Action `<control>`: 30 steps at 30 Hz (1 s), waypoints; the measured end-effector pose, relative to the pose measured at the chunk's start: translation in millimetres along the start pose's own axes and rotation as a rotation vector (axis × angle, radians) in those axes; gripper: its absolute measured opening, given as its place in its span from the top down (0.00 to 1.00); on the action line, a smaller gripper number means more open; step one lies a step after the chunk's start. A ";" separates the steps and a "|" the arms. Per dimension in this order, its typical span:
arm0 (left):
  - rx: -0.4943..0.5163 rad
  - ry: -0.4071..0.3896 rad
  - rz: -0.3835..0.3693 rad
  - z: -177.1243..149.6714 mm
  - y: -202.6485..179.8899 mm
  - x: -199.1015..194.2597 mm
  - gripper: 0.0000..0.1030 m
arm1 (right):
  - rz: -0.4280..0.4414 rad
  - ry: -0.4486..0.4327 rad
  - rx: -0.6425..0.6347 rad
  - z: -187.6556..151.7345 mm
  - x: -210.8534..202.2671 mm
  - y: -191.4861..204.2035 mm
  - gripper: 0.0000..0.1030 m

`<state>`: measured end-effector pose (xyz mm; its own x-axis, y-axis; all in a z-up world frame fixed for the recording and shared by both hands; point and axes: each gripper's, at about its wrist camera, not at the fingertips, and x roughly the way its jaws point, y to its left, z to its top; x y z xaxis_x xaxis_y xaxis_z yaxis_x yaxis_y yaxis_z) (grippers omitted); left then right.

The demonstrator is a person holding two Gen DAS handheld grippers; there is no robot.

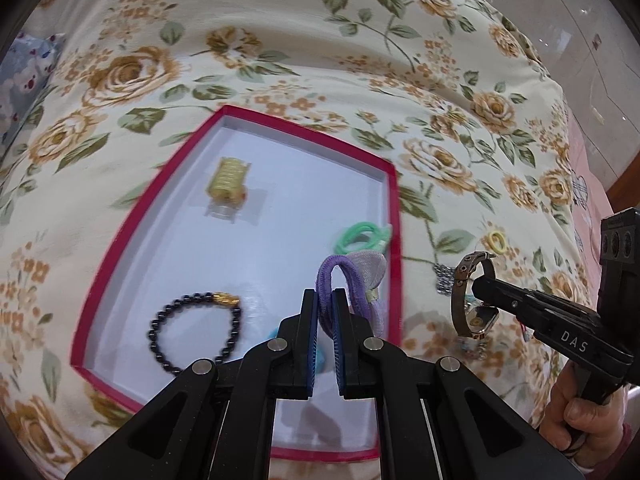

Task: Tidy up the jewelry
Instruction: 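Carry the purple tie and silver hoop into the box and release both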

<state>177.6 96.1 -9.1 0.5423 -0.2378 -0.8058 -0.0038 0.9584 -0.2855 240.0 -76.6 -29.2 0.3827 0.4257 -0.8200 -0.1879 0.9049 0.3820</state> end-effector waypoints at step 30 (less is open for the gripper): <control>-0.030 0.044 0.156 42.8 55.3 47.2 0.94 | -0.048 0.110 -0.113 31.5 89.4 47.7 0.97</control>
<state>238.9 144.6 -40.7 0.4955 -0.0941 -0.8635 -0.1107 0.9792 -0.1702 293.8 4.8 -70.9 0.2934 0.3728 -0.8803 -0.2745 0.9149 0.2959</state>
